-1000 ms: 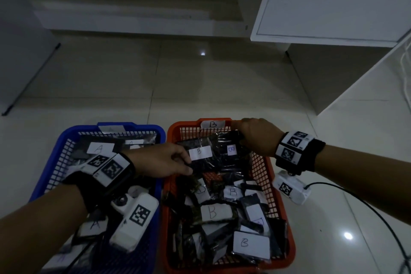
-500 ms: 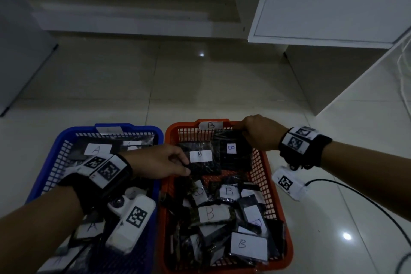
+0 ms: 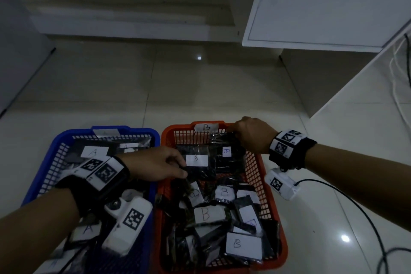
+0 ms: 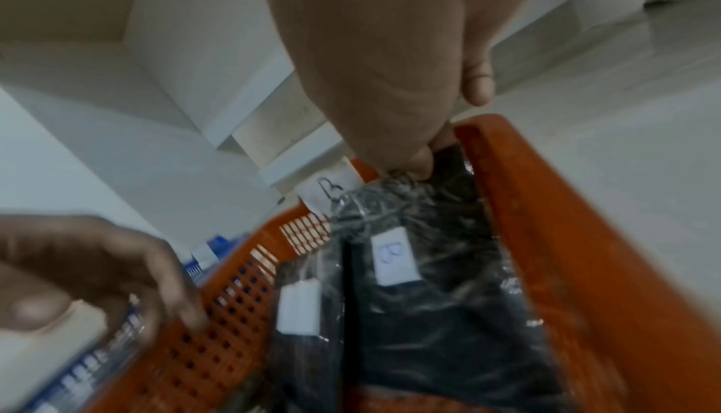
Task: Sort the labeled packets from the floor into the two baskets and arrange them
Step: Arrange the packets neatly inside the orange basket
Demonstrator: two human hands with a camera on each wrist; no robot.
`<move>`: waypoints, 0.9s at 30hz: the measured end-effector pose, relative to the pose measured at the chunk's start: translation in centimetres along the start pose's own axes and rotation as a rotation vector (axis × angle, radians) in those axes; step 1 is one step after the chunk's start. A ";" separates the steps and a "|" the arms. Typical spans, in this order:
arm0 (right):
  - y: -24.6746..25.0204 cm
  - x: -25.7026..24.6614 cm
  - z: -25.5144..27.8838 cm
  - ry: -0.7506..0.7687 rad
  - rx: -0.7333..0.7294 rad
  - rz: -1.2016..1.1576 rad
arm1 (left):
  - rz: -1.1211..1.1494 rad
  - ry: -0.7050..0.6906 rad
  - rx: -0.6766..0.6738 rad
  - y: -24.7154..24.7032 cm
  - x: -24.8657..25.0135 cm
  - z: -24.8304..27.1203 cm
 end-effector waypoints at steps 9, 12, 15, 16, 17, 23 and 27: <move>-0.5 -1.1 0.1 -0.031 0.073 0.116 | 0.019 0.000 -0.001 -0.1 -0.1 0.0; -0.2 -1.7 0.7 0.065 0.165 0.138 | 0.021 -0.004 -0.002 -0.1 -0.1 0.0; -0.9 -2.6 1.8 0.148 0.048 0.034 | 0.015 -0.006 -0.007 -0.1 -0.4 -0.1; -1.8 -3.0 2.2 0.164 -0.049 0.044 | 0.014 -0.004 -0.006 0.0 -0.4 -0.2; -2.6 -3.4 2.6 0.173 -0.136 0.101 | 0.012 -0.002 -0.004 0.0 -0.5 -0.2; -3.8 -3.6 2.2 0.189 -0.109 0.247 | 0.002 -0.015 0.001 -0.2 -0.2 -0.4; -4.0 -4.7 2.6 0.284 -0.252 0.026 | -0.008 -0.020 -0.002 -0.2 -0.5 -0.5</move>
Point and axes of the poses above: each hand's wrist, its own z-axis away from the middle knuckle, its own y-axis out of the back of the hand, x = y × z, the point moved 7 cm from there along -z, towards the middle knuckle, and after that the axes turned 3 degrees about y, right-handed, at the moved point
